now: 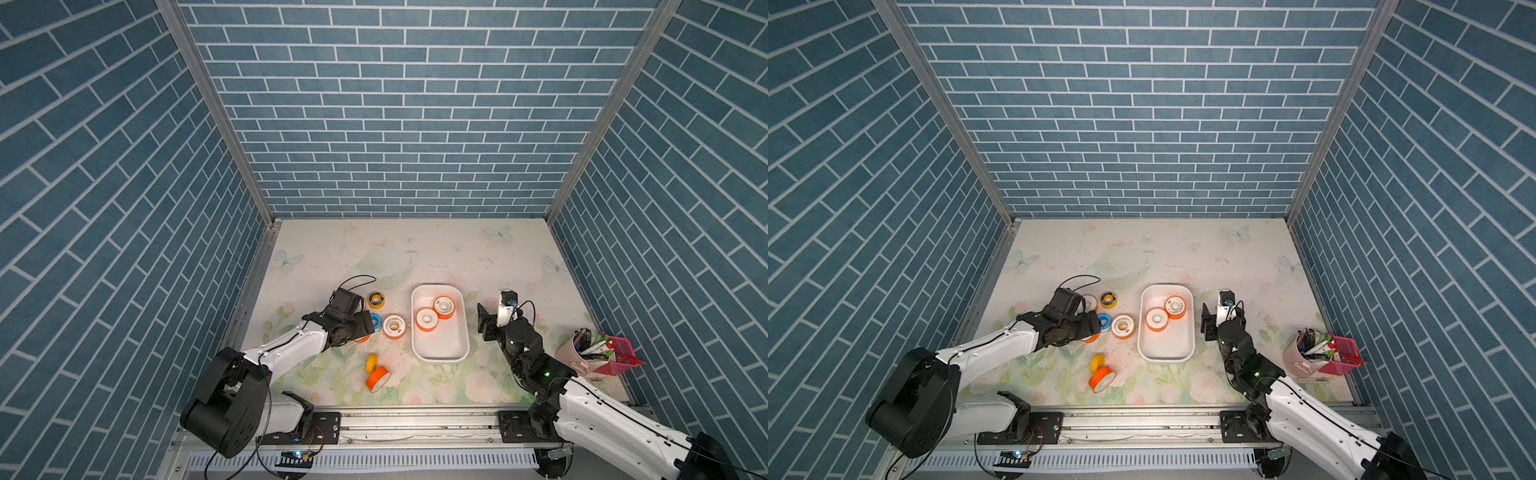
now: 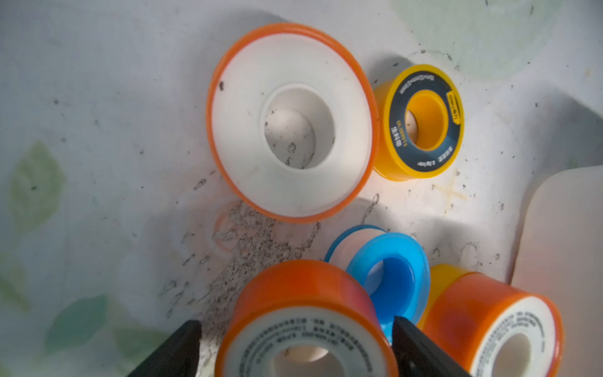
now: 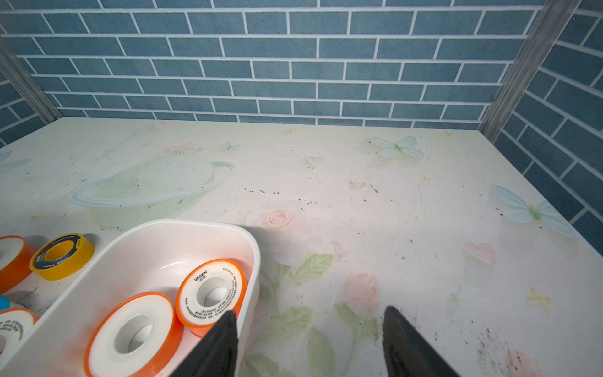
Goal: Put the sealing tape into the storage box
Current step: Pick up the sealing tape at the center of the board, then place the sealing tape in the storage box.
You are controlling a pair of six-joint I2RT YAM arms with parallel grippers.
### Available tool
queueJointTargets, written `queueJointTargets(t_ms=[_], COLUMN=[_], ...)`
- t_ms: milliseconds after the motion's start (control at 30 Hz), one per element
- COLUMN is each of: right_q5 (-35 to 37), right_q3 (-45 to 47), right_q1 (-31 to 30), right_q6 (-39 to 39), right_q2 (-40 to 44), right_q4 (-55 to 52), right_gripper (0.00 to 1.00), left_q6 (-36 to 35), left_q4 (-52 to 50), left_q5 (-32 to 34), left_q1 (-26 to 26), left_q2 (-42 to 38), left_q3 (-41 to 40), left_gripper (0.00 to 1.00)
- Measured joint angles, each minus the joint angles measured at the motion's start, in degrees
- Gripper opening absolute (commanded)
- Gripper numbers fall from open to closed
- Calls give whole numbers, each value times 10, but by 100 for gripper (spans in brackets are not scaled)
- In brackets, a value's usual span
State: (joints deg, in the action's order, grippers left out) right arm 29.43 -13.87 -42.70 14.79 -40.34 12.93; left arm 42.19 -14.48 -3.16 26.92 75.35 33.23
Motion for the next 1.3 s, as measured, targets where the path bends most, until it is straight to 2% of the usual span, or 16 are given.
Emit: queueJointTargets(t_ms=[533,833,933,1033,1200,1300], right_q5=[2,2,3,5,12,16], right_q3=[0,0,0,0,0,3], right_q1=[0,0,0,0,1,3], right_q6=[0,0,0,2,9,15], right_q2=[-9,-7,-7,-7,-1,9], right_q4=[0,0,0,0,-1,-1], right_gripper=[70,70,70,70,70,70], left_q6=[1,-1,-4,-4,-7,-11], left_q4=[-2,-55,-88,-102,-113,-123], left_q5=[-3,8,25,48,76,88], left_q1=[0,12,54,125,236,279], left_q2=[-9,-60,-47,-8,100,182], left_q3=[-1,26,88,175,324,403], left_gripper=[71,72,72,72,70,69])
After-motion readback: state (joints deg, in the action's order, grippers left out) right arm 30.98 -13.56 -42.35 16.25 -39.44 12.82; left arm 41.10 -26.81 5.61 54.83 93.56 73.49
